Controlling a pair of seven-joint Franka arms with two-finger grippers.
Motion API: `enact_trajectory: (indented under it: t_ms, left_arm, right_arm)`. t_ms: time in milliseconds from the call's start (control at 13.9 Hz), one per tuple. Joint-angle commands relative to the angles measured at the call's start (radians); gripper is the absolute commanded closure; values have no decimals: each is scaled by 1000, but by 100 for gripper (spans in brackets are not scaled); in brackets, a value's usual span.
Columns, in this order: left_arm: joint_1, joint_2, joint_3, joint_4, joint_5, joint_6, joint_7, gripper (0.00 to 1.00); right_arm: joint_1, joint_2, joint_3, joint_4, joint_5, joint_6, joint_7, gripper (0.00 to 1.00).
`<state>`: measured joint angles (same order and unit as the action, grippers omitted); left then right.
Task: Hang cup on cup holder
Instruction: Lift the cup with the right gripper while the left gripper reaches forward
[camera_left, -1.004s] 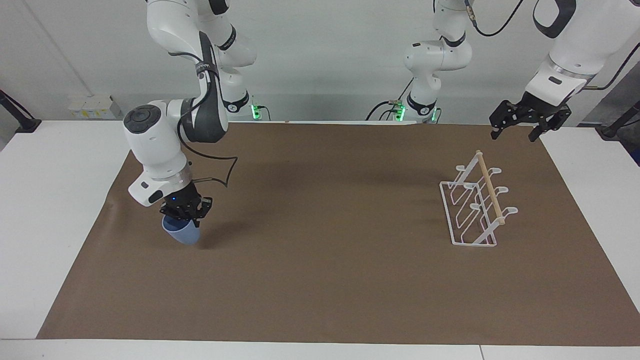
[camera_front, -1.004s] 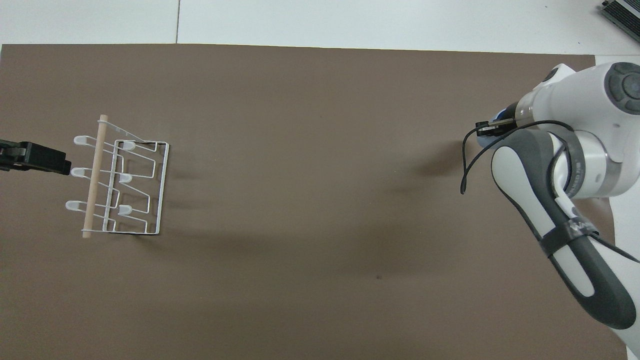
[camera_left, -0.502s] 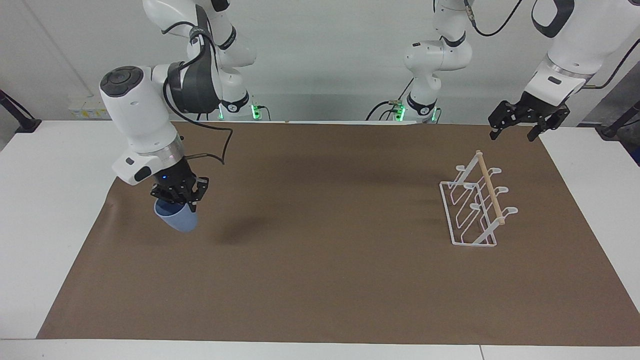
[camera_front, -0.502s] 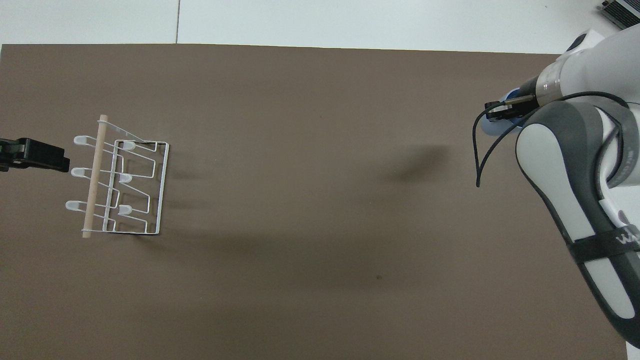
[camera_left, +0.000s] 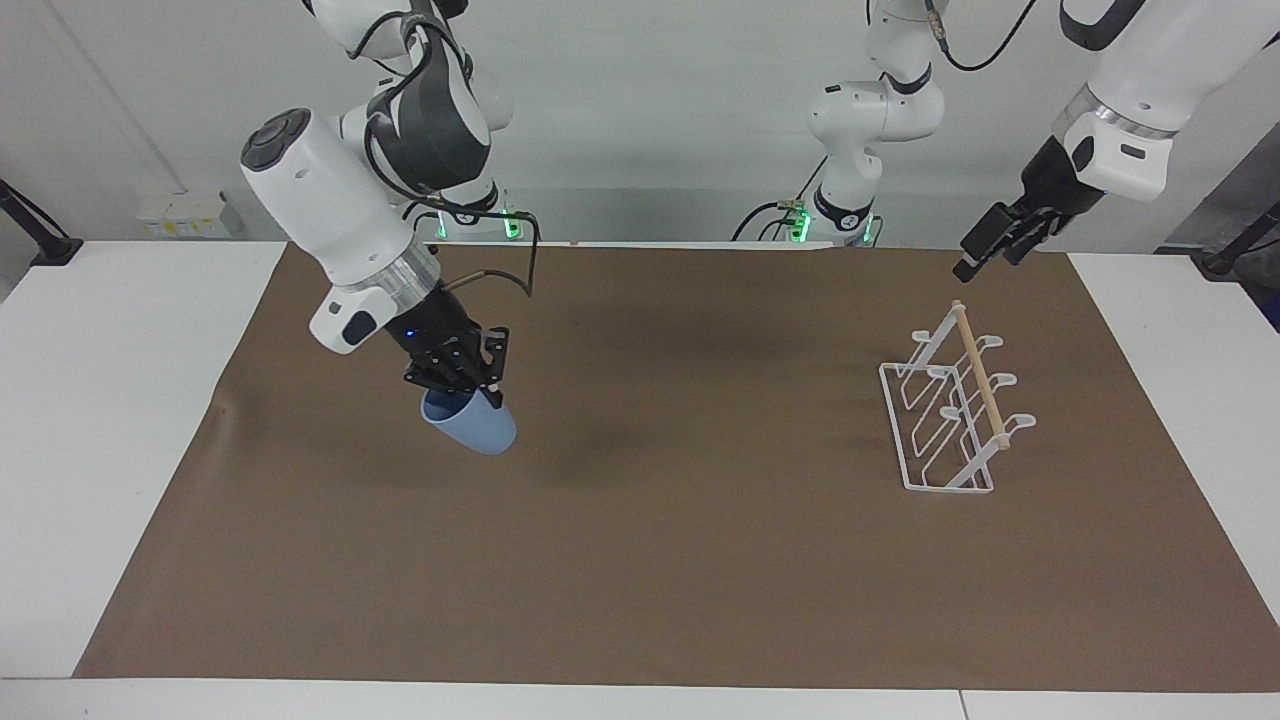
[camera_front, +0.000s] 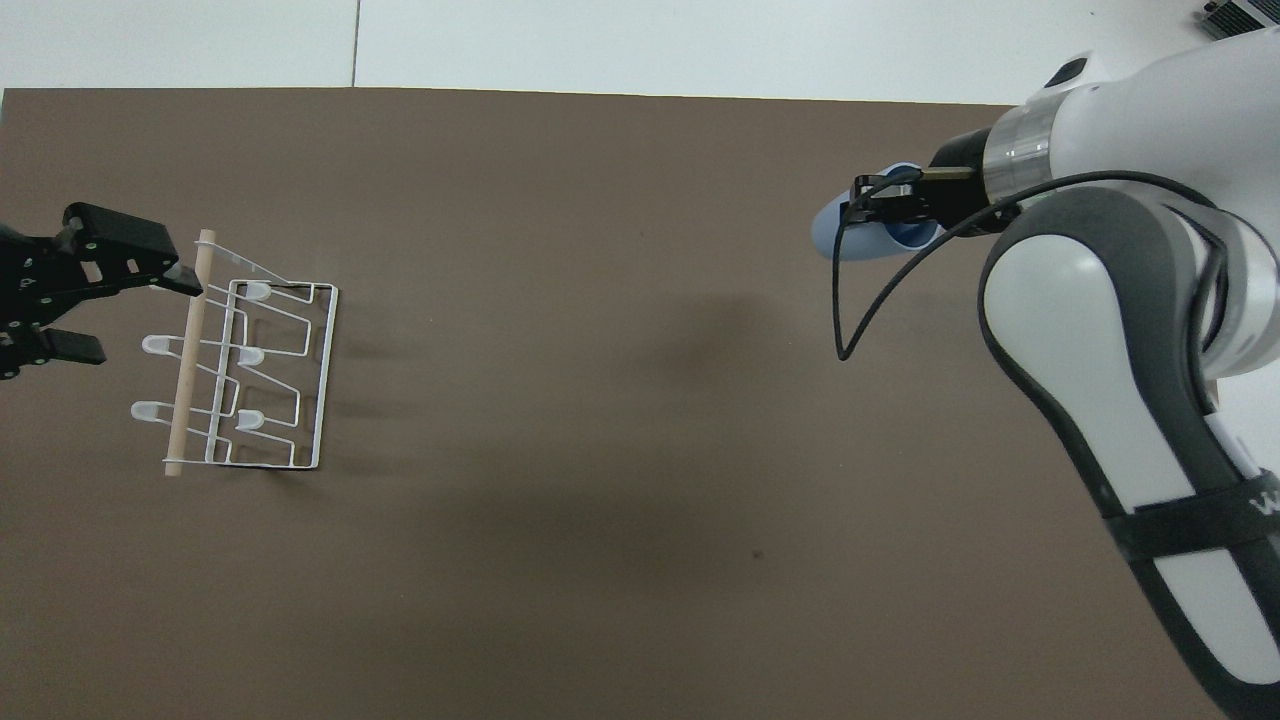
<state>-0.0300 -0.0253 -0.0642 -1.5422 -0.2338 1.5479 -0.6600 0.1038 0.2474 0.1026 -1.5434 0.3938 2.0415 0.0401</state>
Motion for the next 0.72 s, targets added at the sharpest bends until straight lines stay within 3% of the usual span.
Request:
enact_trajectory:
  t_ms: [0, 215, 430, 646]
  left_arm:
    - [-34, 16, -43, 31, -96, -8, -359, 0]
    - [-37, 16, -126, 31, -185, 82, -732, 0]
    - [-51, 21, -144, 21, -246, 207, -979, 0]
    - [-73, 80, -148, 31, -301, 256, -1131, 0]
  right_arm:
    - [91, 10, 3, 14, 45, 80, 172, 100]
    - [172, 15, 5, 14, 87, 181, 375, 100]
    - [206, 15, 3, 12, 302, 284, 426, 100]
    - [240, 15, 5, 14, 501, 383, 461, 100]
